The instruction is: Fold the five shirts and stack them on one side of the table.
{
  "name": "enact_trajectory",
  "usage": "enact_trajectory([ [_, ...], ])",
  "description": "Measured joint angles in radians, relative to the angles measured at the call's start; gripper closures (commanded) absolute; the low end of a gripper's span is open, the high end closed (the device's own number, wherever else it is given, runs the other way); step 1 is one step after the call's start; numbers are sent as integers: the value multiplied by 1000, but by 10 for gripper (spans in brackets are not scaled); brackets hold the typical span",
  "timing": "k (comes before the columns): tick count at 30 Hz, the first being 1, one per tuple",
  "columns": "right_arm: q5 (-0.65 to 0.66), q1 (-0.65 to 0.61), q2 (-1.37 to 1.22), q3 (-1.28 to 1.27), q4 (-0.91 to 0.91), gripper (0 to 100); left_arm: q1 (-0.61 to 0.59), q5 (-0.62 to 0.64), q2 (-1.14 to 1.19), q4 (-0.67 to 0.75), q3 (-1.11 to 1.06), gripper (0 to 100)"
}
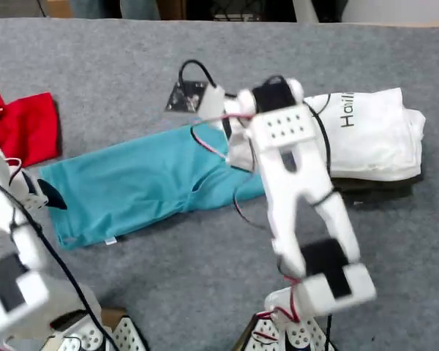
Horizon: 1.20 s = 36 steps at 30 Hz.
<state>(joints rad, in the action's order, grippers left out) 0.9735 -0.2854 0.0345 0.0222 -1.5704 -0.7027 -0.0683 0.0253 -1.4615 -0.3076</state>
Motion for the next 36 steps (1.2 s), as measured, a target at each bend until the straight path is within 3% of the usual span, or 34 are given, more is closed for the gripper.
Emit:
enact_trajectory([
  [6,3,-63,170,-196,74,985,25,57,279,0,161,792],
  [12,-5,-69,199,-206,75,985,89,72,425,-28,278,973],
  [22,-54,-71,199,-203,83,985,140,72,439,-57,324,972],
  [29,-130,83,31,81,63,985,292,77,276,-178,393,971],
  [36,-173,293,-242,557,-104,985,506,84,189,-249,486,971],
])
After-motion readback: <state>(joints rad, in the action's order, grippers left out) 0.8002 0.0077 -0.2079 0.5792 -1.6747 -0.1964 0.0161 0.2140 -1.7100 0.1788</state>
